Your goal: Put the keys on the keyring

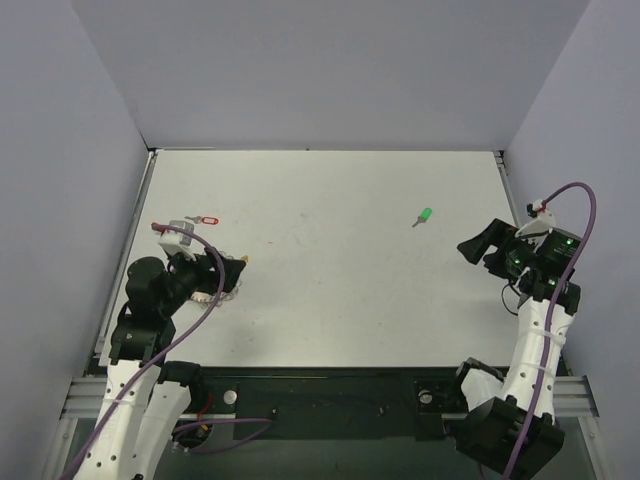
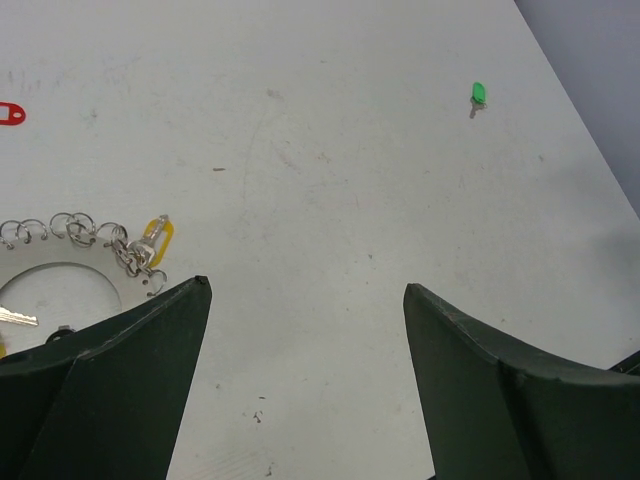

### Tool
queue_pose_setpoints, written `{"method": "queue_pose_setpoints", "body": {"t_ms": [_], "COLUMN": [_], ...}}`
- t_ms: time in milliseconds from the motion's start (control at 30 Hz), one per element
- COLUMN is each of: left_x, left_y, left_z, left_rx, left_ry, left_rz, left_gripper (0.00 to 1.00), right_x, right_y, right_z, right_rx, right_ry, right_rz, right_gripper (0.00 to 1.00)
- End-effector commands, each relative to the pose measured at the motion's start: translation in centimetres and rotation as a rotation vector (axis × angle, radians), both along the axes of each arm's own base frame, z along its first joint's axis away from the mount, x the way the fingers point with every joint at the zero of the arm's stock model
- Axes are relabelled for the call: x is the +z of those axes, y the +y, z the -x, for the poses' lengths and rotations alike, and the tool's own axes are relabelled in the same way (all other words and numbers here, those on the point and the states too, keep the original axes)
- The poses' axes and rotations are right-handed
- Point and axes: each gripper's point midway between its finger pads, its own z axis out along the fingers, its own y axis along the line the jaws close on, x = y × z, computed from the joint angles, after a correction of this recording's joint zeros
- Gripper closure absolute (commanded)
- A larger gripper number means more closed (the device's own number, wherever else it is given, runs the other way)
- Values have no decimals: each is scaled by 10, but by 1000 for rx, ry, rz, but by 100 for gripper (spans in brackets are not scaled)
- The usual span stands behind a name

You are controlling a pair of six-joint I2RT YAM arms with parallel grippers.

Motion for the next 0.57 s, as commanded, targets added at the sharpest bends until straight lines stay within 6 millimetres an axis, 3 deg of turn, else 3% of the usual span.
{"method": "queue_pose_setpoints", "body": {"t_ms": [0,533], "left_x": [23,24], "left_y": [6,13], "left_z": [-9,-10], "left_rx": [27,62], "left_ry": [-116,-130], "left_rz": [-20,-40], "left_gripper": [12,12], "right_x": [14,19], "right_y": [-6,-11], "right_z": [-8,-3], "right_rx": [-24,-57], "right_ry": [-93,-109], "right_rz": [31,39], "right_gripper": [26,26]}}
